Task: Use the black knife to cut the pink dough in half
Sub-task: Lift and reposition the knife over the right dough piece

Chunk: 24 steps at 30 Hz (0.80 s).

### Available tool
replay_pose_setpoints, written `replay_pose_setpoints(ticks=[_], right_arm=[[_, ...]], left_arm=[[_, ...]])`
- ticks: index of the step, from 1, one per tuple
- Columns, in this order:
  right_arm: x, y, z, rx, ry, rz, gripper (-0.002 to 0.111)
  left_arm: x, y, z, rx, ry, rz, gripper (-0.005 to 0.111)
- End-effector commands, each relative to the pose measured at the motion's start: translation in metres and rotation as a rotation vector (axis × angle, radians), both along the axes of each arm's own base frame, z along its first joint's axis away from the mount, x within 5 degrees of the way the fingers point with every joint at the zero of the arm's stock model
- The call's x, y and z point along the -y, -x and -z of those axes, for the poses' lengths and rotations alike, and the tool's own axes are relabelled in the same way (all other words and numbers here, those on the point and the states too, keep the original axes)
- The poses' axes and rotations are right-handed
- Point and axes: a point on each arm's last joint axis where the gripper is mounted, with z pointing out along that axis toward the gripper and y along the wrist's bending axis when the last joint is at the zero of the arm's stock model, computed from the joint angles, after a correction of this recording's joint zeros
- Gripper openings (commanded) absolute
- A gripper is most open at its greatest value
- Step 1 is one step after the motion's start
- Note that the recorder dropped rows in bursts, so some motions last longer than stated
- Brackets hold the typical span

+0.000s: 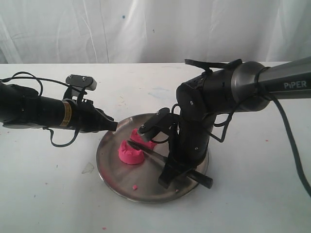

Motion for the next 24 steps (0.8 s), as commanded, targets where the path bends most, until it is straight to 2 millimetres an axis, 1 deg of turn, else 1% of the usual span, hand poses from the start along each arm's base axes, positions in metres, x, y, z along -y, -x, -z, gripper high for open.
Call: replay_pose_setpoints(ticks=[1, 24], right_arm=[[0.0, 0.0025, -0.0033, -0.015, -0.01, -0.01, 0.0], [-0.0066, 0.0106, -0.0037, -0.103, -0.084, -0.024, 0.0]], left_arm=[[0.002, 0.0008, -0.0043, 0.011, -0.004, 0.009, 0.0], [0.0013, 0.0006, -0.004, 0.01, -0.011, 0.004, 0.0]])
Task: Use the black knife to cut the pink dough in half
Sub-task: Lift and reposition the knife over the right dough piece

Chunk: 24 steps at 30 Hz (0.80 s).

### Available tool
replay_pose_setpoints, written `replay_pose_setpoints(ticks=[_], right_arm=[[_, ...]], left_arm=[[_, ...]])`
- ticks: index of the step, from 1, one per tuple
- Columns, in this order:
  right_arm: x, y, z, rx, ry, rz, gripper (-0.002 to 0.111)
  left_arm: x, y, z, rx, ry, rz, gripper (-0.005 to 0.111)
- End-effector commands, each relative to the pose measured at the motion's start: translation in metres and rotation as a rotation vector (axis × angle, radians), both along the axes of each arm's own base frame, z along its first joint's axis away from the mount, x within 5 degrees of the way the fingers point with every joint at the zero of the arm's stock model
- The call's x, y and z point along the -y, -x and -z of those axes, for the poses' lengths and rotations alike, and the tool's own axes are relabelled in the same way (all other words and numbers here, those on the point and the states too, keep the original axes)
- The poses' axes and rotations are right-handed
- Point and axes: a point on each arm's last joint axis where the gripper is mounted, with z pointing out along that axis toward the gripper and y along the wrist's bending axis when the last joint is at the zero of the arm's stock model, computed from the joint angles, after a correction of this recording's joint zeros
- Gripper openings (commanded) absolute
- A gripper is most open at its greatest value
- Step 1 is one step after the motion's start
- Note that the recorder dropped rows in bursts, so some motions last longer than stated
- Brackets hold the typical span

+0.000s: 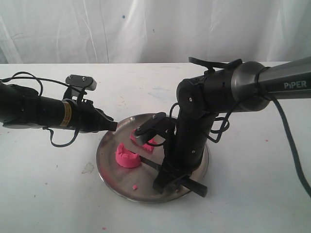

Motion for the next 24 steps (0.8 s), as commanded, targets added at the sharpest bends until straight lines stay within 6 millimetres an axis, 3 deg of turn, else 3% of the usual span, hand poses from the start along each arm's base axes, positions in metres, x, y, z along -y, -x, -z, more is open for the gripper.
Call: replay_pose_setpoints(ticks=[1, 24], right_arm=[[0.0, 0.002, -0.004, -0.007, -0.012, -0.01, 0.0], [0.007, -0.014, -0.004, 0.159, 0.064, 0.007, 0.0]], left_arm=[[0.002, 0.001, -0.004, 0.011, -0.008, 0.007, 0.0], [0.002, 0.001, -0.004, 0.011, -0.008, 0.007, 0.0]])
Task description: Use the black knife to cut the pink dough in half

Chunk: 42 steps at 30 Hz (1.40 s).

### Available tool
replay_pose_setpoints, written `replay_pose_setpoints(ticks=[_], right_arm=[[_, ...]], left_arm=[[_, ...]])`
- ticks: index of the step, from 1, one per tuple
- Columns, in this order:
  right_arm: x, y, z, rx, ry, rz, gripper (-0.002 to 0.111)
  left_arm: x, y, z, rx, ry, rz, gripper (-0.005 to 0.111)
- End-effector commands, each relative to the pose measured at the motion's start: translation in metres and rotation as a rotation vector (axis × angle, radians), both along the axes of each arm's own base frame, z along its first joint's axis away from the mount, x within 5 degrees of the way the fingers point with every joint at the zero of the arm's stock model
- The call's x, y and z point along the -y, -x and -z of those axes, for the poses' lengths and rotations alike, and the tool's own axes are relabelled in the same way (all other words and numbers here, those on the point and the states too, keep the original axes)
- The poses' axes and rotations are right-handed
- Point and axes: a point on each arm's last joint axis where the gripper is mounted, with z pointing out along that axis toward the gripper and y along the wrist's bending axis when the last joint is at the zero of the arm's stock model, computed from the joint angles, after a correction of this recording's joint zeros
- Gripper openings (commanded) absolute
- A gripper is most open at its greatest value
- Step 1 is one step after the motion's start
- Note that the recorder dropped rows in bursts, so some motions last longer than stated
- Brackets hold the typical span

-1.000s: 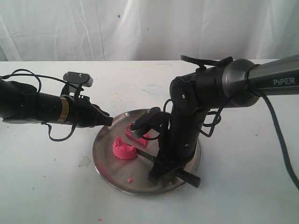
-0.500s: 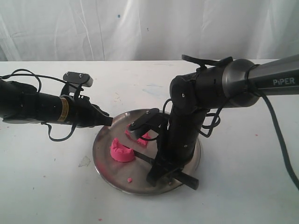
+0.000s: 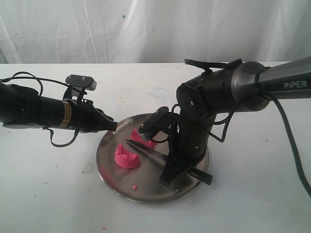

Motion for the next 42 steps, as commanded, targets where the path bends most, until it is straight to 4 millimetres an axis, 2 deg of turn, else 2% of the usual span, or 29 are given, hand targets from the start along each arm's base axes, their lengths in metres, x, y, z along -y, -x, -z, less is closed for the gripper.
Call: replay_pose_setpoints(ticks=[1, 21, 35, 39, 42], right_arm=[[0.001, -0.003, -0.004, 0.037, -0.007, 0.007, 0.0], [0.005, -0.008, -0.005, 0.097, 0.029, 0.044, 0.0], [0.002, -0.005, -0.004, 0.062, -0.004, 0.062, 0.0], [0.001, -0.004, -0.004, 0.043, -0.017, 0.049, 0.0], [-0.002, -0.002, -0.004, 0.023, -0.042, 0.039, 0.0]], left_arm=[[0.002, 0.001, -0.004, 0.011, -0.008, 0.007, 0.0], [0.002, 0.001, -0.004, 0.01, -0.006, 0.005, 0.0], [0.002, 0.0, -0.004, 0.007, 0.004, -0.006, 0.0], [0.001, 0.001, -0.014, 0.03, 0.016, -0.014, 0.0], [0.001, 0.003, -0.033, 0.079, 0.026, -0.014, 0.0]])
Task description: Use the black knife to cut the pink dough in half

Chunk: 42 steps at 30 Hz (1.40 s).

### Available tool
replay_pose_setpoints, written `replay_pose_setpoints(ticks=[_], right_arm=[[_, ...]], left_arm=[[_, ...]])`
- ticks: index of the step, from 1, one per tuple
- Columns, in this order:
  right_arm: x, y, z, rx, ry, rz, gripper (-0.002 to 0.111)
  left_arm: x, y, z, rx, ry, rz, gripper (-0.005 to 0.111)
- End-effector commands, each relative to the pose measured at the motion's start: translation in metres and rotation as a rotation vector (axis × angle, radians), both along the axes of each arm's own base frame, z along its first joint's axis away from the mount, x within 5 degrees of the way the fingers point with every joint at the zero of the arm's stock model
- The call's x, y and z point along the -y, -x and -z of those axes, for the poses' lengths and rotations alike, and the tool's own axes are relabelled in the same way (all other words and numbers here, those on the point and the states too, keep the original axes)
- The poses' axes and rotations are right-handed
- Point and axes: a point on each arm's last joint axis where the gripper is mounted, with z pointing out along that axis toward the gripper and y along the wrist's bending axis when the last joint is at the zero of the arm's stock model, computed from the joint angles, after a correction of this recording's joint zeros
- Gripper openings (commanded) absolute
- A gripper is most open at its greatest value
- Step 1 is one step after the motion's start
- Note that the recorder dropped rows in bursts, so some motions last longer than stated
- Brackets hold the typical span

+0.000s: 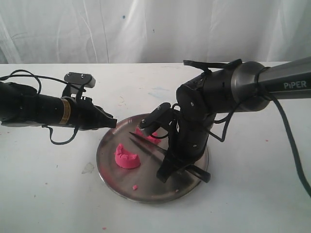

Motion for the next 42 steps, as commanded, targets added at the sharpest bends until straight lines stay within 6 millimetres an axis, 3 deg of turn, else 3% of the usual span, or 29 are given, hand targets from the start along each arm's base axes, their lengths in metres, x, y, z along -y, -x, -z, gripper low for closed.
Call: replay_pose_setpoints(ticks=[1, 7, 16, 30, 42], right_arm=[[-0.002, 0.003, -0.003, -0.023, -0.039, -0.02, 0.0], [-0.004, 0.004, -0.003, -0.038, -0.065, -0.01, 0.0], [-0.011, 0.004, -0.005, -0.041, -0.142, 0.011, 0.0], [-0.019, 0.005, -0.007, -0.071, -0.247, 0.082, 0.0], [-0.021, 0.006, -0.007, -0.078, -0.268, 0.1, 0.0]], left_arm=[[0.001, 0.004, -0.031, 0.079, 0.015, 0.002, 0.0], [-0.004, 0.017, -0.072, 0.177, 0.013, -0.02, 0.0], [-0.014, 0.052, -0.114, 0.269, 0.038, -0.064, 0.0], [-0.037, 0.102, -0.138, 0.329, 0.016, -0.199, 0.0], [-0.041, 0.112, -0.131, 0.301, 0.031, -0.235, 0.0]])
